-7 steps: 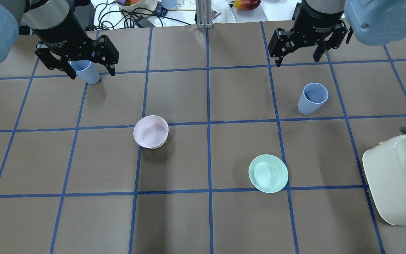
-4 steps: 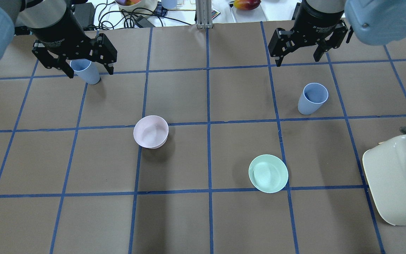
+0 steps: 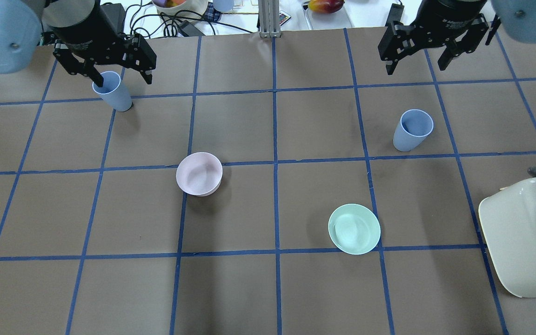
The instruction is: Stack blue cups with both arms
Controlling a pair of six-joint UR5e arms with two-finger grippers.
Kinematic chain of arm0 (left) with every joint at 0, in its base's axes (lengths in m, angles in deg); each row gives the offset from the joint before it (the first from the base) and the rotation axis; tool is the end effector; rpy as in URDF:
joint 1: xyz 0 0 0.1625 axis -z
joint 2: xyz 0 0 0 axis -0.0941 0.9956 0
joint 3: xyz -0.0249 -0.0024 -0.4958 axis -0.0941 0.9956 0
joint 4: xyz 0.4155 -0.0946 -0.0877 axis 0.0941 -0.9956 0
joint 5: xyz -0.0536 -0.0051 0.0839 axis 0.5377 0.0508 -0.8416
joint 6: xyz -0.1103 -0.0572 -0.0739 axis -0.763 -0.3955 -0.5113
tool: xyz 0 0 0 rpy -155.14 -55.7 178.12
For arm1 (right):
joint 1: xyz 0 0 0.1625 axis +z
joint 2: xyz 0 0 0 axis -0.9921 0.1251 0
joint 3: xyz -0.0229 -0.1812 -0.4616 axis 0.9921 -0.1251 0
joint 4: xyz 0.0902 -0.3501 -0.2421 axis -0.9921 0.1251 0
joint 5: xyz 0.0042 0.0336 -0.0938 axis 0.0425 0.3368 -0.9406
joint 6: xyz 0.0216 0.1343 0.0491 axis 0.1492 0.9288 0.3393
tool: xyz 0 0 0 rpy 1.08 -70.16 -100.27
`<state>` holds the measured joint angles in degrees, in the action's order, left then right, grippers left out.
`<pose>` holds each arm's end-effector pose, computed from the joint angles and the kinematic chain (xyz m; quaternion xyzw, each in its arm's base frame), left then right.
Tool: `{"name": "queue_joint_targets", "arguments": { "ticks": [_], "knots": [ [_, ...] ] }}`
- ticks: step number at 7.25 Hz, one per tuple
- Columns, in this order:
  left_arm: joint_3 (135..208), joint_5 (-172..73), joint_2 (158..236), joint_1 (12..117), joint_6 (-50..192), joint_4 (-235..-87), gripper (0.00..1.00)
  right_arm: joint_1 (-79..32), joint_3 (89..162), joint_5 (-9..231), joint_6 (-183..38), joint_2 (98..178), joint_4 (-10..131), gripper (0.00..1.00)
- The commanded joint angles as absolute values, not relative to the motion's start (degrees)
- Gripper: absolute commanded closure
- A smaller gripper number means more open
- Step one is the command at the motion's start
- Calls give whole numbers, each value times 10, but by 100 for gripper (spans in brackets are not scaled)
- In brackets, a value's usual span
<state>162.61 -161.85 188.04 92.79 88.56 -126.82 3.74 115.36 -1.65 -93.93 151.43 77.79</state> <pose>-0.1034 -0.6255 0.4943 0.0021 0.9989 -0.0453 0.0077 0.0983 -0.5911 0.5201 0.0134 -0.9993 0.0351 0.0011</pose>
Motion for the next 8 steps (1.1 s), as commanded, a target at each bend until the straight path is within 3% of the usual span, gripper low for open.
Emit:
{"name": "queue_joint_targets", "arguments": {
  "ticks": [1, 4, 7, 8],
  "knots": [
    [1538, -1623, 2002, 893, 974, -1244, 0, -35, 1156, -16, -980, 1470, 784, 0],
    [1519, -1644, 2119, 857, 1058, -1153, 0, -83, 1179, -16, -1034, 1380, 872, 0],
    [1540, -1665, 2145, 851, 1130, -1091, 1, -89, 1254, -12, -1041, 1365, 946, 0],
    [1560, -1665, 2145, 850, 1131, -1054, 11, -88, 1265, -9, -1043, 1365, 941, 0]
  ]
}}
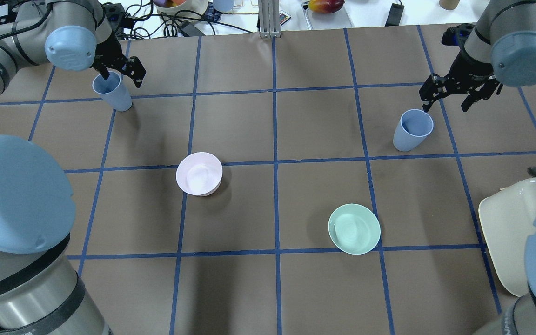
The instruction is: Stack blue cups with both arms
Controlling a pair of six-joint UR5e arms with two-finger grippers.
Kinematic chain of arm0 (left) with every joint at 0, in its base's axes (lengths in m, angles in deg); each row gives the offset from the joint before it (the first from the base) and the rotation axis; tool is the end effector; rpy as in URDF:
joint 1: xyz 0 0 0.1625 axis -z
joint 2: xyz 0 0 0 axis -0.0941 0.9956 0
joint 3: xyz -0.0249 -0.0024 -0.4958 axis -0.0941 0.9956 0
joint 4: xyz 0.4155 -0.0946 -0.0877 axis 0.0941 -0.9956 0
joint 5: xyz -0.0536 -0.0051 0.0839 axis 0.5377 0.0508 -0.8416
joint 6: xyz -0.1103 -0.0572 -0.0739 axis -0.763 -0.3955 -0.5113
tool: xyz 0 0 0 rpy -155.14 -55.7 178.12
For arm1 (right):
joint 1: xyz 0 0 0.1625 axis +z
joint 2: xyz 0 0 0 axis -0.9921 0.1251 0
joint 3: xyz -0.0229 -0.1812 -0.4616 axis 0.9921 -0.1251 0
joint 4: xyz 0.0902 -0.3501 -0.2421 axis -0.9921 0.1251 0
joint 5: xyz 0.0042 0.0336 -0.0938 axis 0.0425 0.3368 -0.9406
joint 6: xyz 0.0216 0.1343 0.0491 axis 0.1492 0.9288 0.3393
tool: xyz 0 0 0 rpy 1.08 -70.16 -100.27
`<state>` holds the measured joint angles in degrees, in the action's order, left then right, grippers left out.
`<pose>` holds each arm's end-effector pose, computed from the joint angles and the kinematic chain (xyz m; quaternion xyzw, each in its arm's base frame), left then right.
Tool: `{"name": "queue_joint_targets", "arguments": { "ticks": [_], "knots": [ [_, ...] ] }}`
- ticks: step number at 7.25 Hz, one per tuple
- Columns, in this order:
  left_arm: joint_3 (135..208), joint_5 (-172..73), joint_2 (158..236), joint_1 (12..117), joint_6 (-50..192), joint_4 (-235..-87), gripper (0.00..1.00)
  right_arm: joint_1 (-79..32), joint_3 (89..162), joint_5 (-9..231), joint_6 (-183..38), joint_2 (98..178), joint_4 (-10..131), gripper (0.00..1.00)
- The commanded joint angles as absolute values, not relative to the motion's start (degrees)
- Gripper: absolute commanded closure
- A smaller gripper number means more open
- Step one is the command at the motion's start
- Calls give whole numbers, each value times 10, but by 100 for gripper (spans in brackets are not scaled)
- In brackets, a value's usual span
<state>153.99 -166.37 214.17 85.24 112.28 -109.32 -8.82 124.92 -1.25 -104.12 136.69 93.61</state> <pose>0.0226 -0.8084 0.2801 0.1407 0.9880 -0.0290 0.0569 -0.0499 -0.6622 0.3033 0.0075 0.9992 0.0361 0.0153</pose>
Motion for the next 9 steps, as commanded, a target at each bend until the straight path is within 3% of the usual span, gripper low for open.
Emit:
{"name": "queue_joint_targets", "arguments": {
  "ticks": [1, 3, 4, 7, 9],
  "knots": [
    [1573, -1666, 2148, 849, 1131, -1034, 13, -86, 1283, -14, -1043, 1371, 943, 0],
    [1576, -1664, 2149, 837, 1133, -1030, 76, -87, 1291, -14, -1045, 1372, 949, 0],
    [1575, -1665, 2148, 836, 1134, -1031, 100, -87, 1293, -9, -1045, 1367, 980, 11],
    [1564, -1665, 2141, 837, 1138, -1040, 100, -86, 1321, -9, -1044, 1367, 989, 38],
    [1525, -1659, 2135, 865, 1119, -1081, 100, -84, 1322, -8, -1044, 1367, 1002, 72]
  ]
}}
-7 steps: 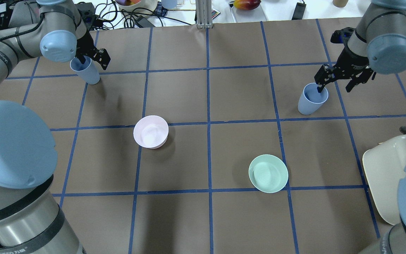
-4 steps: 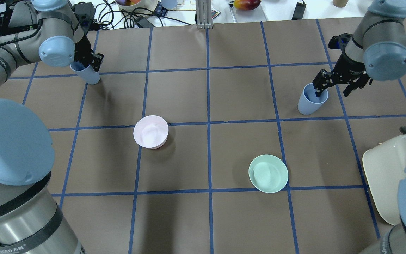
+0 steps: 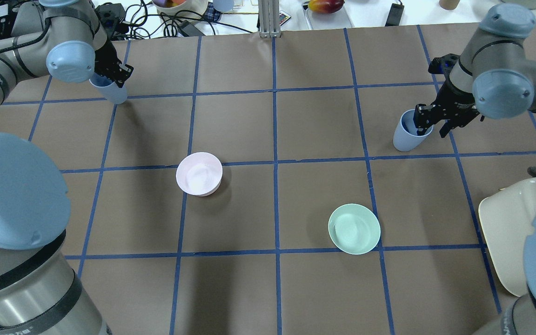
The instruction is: Stack blue cups with both arms
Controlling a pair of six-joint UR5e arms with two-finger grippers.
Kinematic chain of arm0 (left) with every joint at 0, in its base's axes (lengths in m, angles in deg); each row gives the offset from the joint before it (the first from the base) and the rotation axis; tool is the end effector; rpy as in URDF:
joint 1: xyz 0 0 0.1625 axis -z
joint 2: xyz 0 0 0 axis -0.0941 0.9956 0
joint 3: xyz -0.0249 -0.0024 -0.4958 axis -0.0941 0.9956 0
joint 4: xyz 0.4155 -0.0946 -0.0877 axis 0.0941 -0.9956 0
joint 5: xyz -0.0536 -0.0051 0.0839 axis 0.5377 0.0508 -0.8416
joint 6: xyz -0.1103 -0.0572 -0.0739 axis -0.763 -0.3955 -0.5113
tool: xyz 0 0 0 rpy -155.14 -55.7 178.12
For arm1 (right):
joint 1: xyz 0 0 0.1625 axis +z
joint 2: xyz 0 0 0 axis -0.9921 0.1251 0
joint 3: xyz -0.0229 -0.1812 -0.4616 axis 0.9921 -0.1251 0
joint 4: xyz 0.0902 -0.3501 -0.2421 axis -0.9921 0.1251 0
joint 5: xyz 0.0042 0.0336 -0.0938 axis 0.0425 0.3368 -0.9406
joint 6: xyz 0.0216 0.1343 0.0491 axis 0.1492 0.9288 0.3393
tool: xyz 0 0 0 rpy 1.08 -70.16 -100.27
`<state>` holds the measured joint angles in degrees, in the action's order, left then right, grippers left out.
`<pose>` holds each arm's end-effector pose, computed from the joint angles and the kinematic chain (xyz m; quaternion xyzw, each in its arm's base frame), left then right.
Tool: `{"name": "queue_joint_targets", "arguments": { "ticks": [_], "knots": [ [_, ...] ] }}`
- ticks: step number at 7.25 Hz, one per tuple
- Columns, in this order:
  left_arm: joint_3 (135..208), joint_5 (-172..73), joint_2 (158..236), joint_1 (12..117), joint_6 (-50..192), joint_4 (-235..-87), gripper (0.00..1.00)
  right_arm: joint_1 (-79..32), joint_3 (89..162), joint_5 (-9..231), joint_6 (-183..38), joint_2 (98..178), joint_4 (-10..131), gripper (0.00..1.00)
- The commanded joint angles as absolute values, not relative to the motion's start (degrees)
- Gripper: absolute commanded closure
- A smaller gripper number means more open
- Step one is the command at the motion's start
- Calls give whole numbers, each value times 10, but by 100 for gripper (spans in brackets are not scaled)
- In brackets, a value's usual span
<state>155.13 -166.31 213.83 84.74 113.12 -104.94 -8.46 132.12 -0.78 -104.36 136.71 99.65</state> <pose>0.0302 -0.8119 0.2837 0.1420 0.9859 -0.0580 0.0669 -0.0372 -0.6366 0.2557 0.0025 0.9988 0.0446 0.0218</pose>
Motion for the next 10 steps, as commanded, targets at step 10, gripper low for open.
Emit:
{"name": "queue_joint_targets", "arguments": {
  "ticks": [10],
  "knots": [
    [1625, -1550, 2061, 1201, 541, -1247, 100, -81, 1269, 3, -1084, 1379, 964, 100]
  ]
}}
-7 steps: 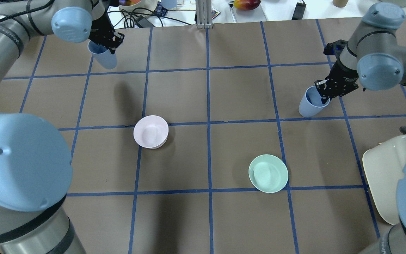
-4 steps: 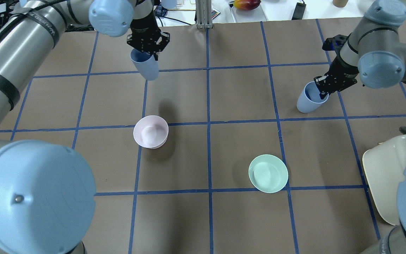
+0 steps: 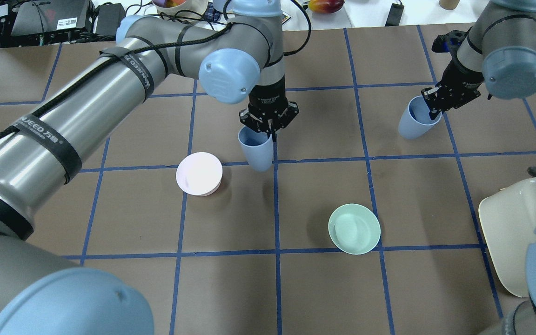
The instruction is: Stack blue cups with both arms
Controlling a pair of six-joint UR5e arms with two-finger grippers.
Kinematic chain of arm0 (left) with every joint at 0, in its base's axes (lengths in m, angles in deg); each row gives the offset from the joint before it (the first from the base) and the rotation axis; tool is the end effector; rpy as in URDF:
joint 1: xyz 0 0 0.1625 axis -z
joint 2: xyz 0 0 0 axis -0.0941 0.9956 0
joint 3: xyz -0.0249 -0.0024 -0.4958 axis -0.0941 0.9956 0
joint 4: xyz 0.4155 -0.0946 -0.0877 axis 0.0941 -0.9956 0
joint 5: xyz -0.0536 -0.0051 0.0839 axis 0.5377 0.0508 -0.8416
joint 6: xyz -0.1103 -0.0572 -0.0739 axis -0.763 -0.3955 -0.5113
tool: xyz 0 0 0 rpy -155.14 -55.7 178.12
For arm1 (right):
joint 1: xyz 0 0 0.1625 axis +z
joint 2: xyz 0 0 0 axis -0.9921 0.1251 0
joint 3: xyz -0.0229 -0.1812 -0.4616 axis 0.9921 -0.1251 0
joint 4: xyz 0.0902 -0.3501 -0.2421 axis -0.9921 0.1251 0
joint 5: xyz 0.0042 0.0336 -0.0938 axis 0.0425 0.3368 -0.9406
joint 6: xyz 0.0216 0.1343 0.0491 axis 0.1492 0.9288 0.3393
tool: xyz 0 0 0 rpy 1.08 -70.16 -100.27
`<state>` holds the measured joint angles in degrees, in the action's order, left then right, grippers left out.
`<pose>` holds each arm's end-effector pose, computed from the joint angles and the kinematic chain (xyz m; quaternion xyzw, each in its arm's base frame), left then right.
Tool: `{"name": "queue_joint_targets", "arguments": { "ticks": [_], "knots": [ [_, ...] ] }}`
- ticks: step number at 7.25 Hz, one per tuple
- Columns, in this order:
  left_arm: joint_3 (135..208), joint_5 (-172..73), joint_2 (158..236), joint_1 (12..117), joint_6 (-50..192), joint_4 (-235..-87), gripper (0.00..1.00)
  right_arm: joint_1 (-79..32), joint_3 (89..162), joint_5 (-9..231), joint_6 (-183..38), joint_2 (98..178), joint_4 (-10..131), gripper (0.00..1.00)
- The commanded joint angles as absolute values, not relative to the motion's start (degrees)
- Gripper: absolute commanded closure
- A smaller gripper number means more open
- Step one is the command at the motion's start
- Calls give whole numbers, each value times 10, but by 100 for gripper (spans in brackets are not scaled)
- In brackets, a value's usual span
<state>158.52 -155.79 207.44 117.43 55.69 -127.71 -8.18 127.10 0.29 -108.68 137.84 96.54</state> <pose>-0.4043 -0.6073 0.3015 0.0735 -0.9916 -0.1065 0.0005 -0.0367 -0.6566 0.3032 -0.0376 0.9989 0.0157 0.0243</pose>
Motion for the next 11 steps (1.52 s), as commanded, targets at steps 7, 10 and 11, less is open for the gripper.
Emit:
{"name": "queue_joint_targets", "arguments": {
  "ticks": [7, 10, 11],
  "knots": [
    [1687, -1571, 2064, 1206, 541, -1169, 76, -56, 1265, 4, -1031, 1403, 952, 100],
    [1680, -1569, 2035, 1205, 541, -1174, 0, -50, 1272, 10, -1012, 1435, 917, 100],
    [1679, -1572, 2017, 1202, 541, -1180, 0, -50, 1273, 11, -1010, 1436, 915, 100]
  ]
}}
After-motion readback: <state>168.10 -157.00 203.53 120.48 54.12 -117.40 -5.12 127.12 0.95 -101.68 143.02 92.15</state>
